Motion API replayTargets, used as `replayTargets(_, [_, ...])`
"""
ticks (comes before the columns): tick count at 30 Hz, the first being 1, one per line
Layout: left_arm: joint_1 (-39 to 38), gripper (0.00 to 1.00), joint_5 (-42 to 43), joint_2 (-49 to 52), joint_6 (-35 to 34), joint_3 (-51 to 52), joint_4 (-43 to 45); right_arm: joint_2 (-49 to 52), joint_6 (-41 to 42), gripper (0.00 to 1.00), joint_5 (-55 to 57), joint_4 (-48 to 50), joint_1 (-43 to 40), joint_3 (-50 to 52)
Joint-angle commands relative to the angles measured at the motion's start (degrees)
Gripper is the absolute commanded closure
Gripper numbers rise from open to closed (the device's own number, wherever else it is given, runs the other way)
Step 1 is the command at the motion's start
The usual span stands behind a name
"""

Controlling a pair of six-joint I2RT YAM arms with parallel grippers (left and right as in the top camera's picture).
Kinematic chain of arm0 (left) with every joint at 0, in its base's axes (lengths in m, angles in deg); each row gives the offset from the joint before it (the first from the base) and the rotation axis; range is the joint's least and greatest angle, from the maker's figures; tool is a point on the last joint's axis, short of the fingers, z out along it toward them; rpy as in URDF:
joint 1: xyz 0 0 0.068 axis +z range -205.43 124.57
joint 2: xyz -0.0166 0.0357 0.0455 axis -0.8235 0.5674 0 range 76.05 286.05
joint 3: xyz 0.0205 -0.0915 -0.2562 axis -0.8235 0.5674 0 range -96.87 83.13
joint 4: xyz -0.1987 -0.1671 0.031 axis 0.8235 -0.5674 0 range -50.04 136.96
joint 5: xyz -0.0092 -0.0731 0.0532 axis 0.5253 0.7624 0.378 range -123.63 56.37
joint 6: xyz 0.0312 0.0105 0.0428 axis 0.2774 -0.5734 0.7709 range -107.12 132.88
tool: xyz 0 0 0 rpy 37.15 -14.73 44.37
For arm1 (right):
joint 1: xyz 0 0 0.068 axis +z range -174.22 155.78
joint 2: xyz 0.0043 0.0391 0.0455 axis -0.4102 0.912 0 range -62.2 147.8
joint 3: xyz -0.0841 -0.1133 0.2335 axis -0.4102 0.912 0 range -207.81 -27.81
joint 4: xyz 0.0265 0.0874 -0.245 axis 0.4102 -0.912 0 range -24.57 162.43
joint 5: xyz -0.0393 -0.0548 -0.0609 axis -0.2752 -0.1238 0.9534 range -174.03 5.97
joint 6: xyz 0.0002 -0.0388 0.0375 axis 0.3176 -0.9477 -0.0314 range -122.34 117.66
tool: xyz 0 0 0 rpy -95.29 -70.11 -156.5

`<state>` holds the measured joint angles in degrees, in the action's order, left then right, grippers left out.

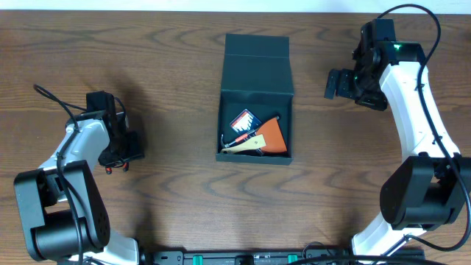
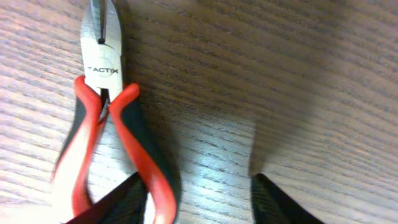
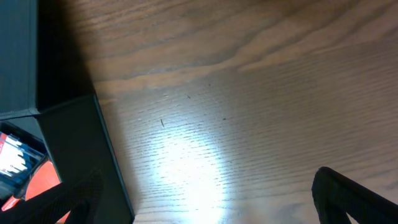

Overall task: Pack container
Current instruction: 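Lower the left gripper and grasp the red pliers by the handles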

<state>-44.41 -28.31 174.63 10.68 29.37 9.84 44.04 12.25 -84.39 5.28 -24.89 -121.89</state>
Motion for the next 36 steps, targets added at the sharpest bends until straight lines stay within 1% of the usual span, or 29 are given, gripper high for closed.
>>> replayTargets(1, [-0.1, 0.53, -2.2, 0.4, -1.6, 0.4, -0.5, -0.2, -0.5, 0.01, 0.5, -0.5, 0.3, 0.1])
replayTargets(3, [-0.1, 0.54, -2.2, 0.4, -1.6, 0.4, -0.5, -0.2, -0.5, 0.01, 0.5, -0.8, 0.3, 0.1])
replayTargets(6, [-0.1, 0.59, -2.2, 0.4, -1.6, 0.4, -0.5, -0.2, -0.5, 0.01, 0.5, -1.0, 0.3, 0.1])
replayTargets(7, [-0.1, 0.64, -2.2, 0.4, -1.6, 0.4, -0.5, -0.2, -0.5, 0.01, 0.5, -1.0, 0.3, 0.1])
replayTargets(8, [-0.1, 0.66, -2.2, 0.4, -1.6, 0.4, -0.5, -0.2, -0.5, 0.01, 0.5, -1.1, 0.3, 0.1])
replayTargets(18, [-0.1, 0.69, -2.6, 0.4, -2.9, 0.4, -0.5, -0.2, -0.5, 0.01, 0.5, -1.9, 0.3, 0.1])
replayTargets(20, [-0.1, 0.73, -2.6, 0.4, -2.9, 0.4, -0.7, -0.2, -0.5, 0.01, 0.5, -2.2, 0.3, 0.1])
replayTargets(23, [-0.1, 0.74, -2.7, 0.4, -3.1, 0.4, -0.7, -0.2, -0.5, 0.01, 0.5, -2.5, 0.3, 0.0])
replayTargets(24, [-0.1, 0.76, -3.0, 0.4, -3.5, 0.4, -0.8, -0.2, -0.5, 0.01, 0.5, -2.6, 0.3, 0.1])
replayTargets(25, [-0.1, 0.81, -3.6, 0.4, -4.3, 0.4, -0.9, -0.2, -0.5, 0.01, 0.5, -2.6, 0.3, 0.0])
replayTargets(30, [-0.1, 0.81, -4.5, 0.4, -4.6, 0.4, -1.0, -0.4, -0.5, 0.01, 0.5, -2.7, 0.3, 0.0])
replayTargets(31, [-0.1, 0.78, -4.5, 0.4, -4.6, 0.4, -1.0, -0.5, -0.5, 0.01, 0.5, -2.7, 0.3, 0.0])
replayTargets(33, [-0.1, 0.66, -4.5, 0.4, -4.5, 0.4, -1.0, -0.7, -0.6, 0.01, 0.5, -2.7, 0.3, 0.0])
replayTargets(34, [-0.1, 0.64, -4.5, 0.4, -4.5, 0.4, -1.0, -0.7, -0.6, 0.01, 0.5, -2.7, 0.3, 0.0])
replayTargets(36, [-0.1, 0.64, -4.6, 0.4, -4.5, 0.4, -1.0, -0.8, -0.5, 0.01, 0.5, -2.7, 0.3, 0.0])
